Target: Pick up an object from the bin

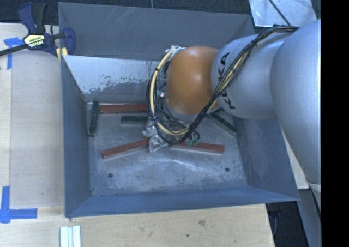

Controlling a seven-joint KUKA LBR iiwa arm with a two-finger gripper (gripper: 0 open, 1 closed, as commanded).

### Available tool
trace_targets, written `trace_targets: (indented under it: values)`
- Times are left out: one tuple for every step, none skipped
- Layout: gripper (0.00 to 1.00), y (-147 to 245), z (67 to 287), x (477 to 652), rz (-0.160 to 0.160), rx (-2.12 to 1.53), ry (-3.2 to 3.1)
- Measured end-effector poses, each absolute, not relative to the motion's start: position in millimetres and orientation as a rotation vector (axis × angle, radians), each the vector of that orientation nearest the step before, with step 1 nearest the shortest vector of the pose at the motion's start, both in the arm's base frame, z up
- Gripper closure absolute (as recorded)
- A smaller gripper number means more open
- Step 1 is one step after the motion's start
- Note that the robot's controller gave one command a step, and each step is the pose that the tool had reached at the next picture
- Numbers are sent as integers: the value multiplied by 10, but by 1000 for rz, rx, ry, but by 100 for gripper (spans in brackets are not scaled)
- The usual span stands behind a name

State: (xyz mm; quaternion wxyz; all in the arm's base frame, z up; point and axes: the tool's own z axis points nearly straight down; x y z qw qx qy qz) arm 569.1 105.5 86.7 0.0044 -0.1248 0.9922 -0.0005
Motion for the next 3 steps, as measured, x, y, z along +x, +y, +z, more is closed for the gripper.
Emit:
trace_targets:
  values:
    - [100, 1064, 785, 5428, -1, -648, 3063]
    - [100, 1064, 785, 5428, 0, -648, 3063]
    - [100, 753, 2752, 5285, -3, -717, 3047]
